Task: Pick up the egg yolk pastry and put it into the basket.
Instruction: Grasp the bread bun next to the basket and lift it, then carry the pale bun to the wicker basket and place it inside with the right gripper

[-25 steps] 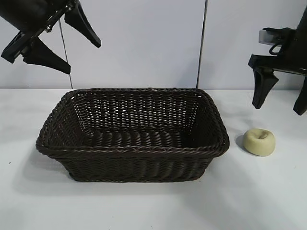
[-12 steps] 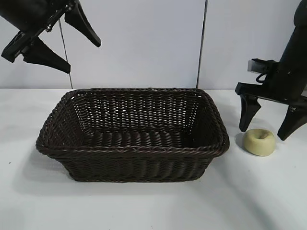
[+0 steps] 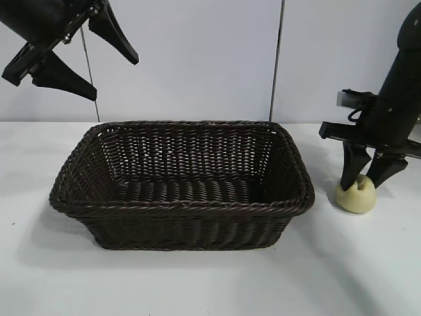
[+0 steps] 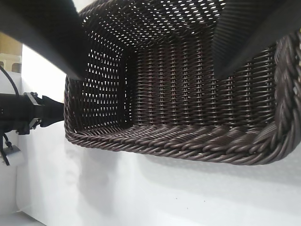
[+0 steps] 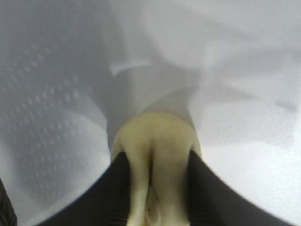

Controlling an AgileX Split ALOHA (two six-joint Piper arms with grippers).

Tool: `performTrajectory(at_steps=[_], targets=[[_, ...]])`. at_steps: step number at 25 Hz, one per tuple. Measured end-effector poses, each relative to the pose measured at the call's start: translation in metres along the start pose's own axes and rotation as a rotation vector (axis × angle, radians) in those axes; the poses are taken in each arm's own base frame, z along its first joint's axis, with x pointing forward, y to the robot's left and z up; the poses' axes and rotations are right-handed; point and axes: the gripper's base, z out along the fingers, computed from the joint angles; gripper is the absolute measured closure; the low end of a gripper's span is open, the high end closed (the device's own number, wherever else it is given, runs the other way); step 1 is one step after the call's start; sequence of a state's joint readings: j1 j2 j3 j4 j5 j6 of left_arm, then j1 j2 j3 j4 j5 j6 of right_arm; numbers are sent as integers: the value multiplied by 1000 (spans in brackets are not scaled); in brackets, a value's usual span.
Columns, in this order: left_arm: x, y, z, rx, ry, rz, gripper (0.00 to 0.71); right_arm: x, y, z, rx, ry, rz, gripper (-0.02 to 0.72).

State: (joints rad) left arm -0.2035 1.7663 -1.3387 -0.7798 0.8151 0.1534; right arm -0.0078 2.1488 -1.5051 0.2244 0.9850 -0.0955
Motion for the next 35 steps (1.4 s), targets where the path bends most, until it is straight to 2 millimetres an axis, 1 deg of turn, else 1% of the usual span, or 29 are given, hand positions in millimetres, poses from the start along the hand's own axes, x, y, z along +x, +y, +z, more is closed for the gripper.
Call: performTrajectory(at_steps=[4,6,8,11,14,16,18,19,21,24,27,31,35], targets=[[0,0,0,0,0,0,178,2,1,-5,-3,12,-6,663],[0,0,0,0,0,0,178,2,3,-13,-10,20,-18,666],[0,0,0,0,1,0,178,0,7,-28,-23,10,-37,669],[0,0,0,0,1,0,178,-3,16,-60,-49,-50,-57,669],[0,0,0,1,4,-1,178,-3,27,-102,-84,-134,-75,670],[1,0,0,2,6,-1,178,-2,33,-126,-98,-187,-91,671],[1,0,0,2,8,-1,178,0,37,-145,-107,-235,-103,671],[1,0,0,2,8,-1,178,1,38,-151,-109,-248,-107,671],[1,0,0,2,8,-1,178,4,41,-158,-123,-249,-110,671],[1,0,0,2,8,-1,178,5,45,-158,-151,-243,-109,671],[1,0,0,2,8,-1,178,7,59,-156,-168,-234,-144,671],[1,0,0,2,8,-1,178,13,93,-150,-186,-211,-232,671],[1,0,0,2,8,-1,178,24,131,-142,-202,-182,-328,671]])
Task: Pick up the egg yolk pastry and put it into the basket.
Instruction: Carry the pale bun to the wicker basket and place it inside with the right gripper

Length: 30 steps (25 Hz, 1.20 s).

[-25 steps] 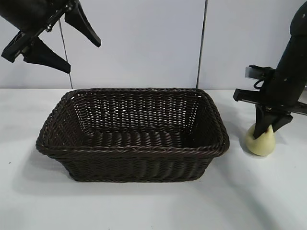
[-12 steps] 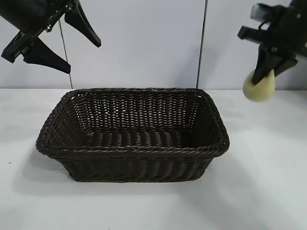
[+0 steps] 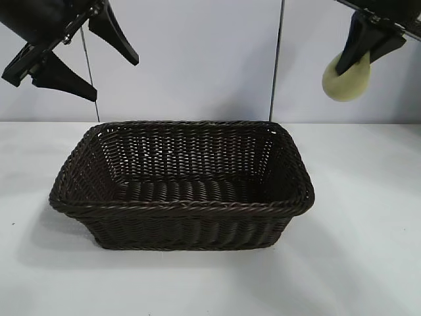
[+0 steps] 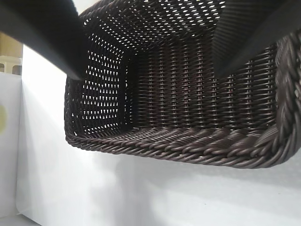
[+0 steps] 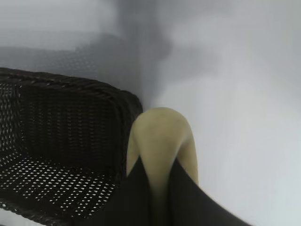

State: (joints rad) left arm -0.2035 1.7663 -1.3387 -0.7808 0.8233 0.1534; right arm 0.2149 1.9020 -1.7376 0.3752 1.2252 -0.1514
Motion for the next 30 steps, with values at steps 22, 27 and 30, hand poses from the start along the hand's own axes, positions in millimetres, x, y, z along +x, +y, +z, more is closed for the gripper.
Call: performTrajectory(at_steps=[22,27,30], targets=[[1,0,0,2,7,-1,178,8,70,110,8,159,-166,549],[1,0,0,2,9,-1,178,8,70,110,8,157,-158,262],[1,0,0,2,9,-1,178,8,70,110,9,155,-153,205]])
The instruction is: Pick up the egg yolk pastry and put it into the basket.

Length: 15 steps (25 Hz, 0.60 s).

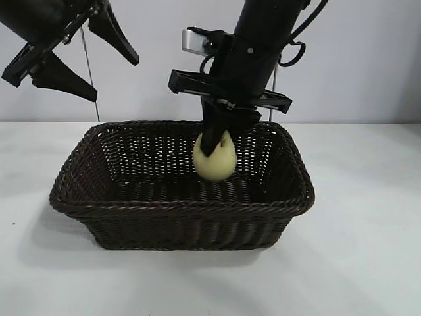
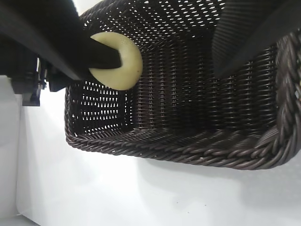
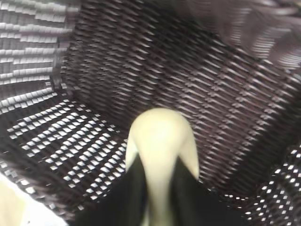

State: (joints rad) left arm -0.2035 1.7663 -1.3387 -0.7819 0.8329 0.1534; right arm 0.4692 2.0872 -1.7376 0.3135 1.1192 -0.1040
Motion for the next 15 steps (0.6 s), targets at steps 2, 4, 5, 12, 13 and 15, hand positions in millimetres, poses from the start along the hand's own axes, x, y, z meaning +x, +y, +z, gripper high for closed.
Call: performTrajectory(at_steps=[2,4,5,12,13,15], targets=[[0,0,0,0,1,0,178,0,1,-2,0,-5,1,195],[0,0,0,0,1,0,178,0,2,-8,0,-21,-2,192],[0,0,0,0,1,0,178,-1,3,-12,2,-32,-5,190],[0,0,0,0,1,0,178,-9,8,-39,7,-67,-12,188],[0,0,0,0,1,0,178,-10,8,-43,11,-67,-17,188],[0,0,0,0,1,0,178,-14,5,-54,19,-84,-16,188]])
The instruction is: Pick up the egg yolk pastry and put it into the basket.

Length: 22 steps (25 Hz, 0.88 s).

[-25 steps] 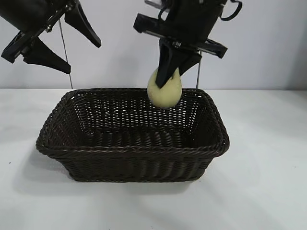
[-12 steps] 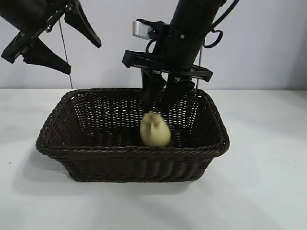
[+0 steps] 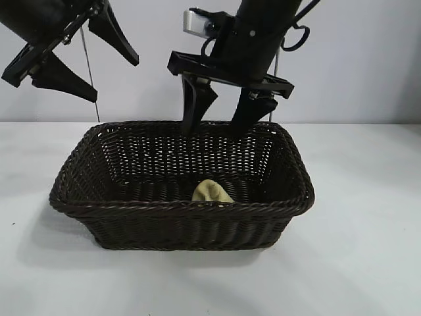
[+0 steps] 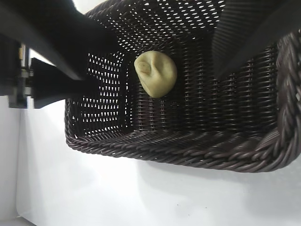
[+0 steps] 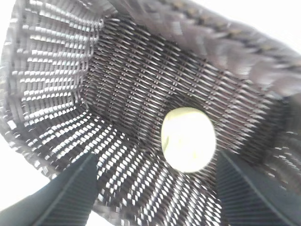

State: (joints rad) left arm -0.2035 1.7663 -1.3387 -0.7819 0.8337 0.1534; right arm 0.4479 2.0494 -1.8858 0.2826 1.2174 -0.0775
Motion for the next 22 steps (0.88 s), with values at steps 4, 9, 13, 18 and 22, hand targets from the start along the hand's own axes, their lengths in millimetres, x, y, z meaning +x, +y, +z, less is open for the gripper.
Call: performTrajectory(at_steps=[4,9,13,18,22], targets=[[0,0,0,0,0,0,178,-7,-21,-18,23,-47,38,188],[0,0,0,0,0,0,178,-7,-56,-32,50,-78,112,188],[0,0,0,0,0,0,178,-4,-81,-43,72,-98,165,188],[0,0,0,0,0,0,178,-3,-92,-46,80,-104,188,188],[0,0,0,0,0,0,178,-3,-92,-46,80,-103,188,188]])
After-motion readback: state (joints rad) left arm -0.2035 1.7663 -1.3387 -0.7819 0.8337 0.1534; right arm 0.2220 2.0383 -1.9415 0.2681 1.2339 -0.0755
